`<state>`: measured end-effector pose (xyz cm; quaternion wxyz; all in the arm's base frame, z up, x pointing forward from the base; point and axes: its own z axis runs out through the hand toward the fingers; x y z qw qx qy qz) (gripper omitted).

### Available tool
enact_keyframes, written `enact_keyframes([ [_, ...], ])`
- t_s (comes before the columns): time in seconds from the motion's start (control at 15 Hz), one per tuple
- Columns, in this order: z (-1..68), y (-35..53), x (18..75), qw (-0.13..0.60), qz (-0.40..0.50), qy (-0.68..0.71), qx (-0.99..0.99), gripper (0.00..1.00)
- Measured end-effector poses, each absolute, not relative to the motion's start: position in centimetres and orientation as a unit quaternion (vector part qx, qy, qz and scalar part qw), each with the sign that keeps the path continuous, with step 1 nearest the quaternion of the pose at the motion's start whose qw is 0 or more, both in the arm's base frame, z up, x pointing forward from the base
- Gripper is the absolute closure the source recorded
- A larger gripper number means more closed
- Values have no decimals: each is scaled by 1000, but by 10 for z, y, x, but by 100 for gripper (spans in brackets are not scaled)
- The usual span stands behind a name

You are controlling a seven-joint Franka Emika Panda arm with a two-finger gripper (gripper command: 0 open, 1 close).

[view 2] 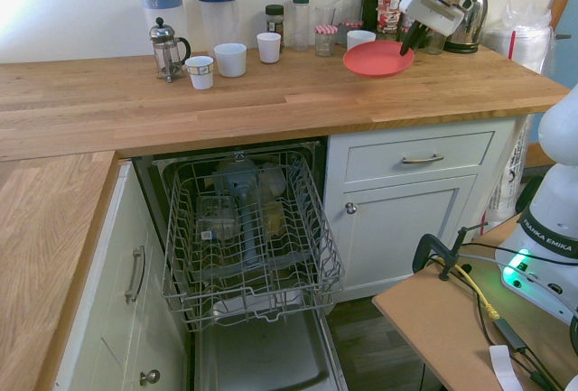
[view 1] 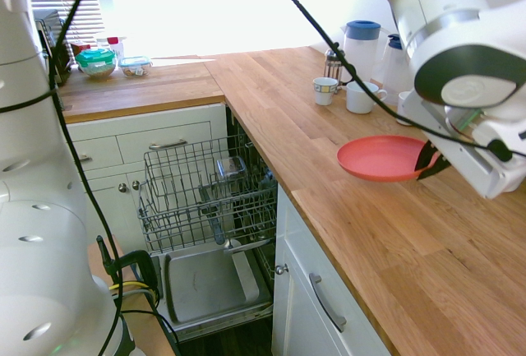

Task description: Put the plate in the dishwasher

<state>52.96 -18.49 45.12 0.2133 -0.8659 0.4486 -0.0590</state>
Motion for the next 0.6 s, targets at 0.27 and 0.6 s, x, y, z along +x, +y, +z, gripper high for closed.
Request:
enact_keyframes([
  [0.27, 530, -97, 531, 160, -129, 394, -896, 100],
  [0.6, 584, 68, 522, 55, -233, 302, -923, 100],
])
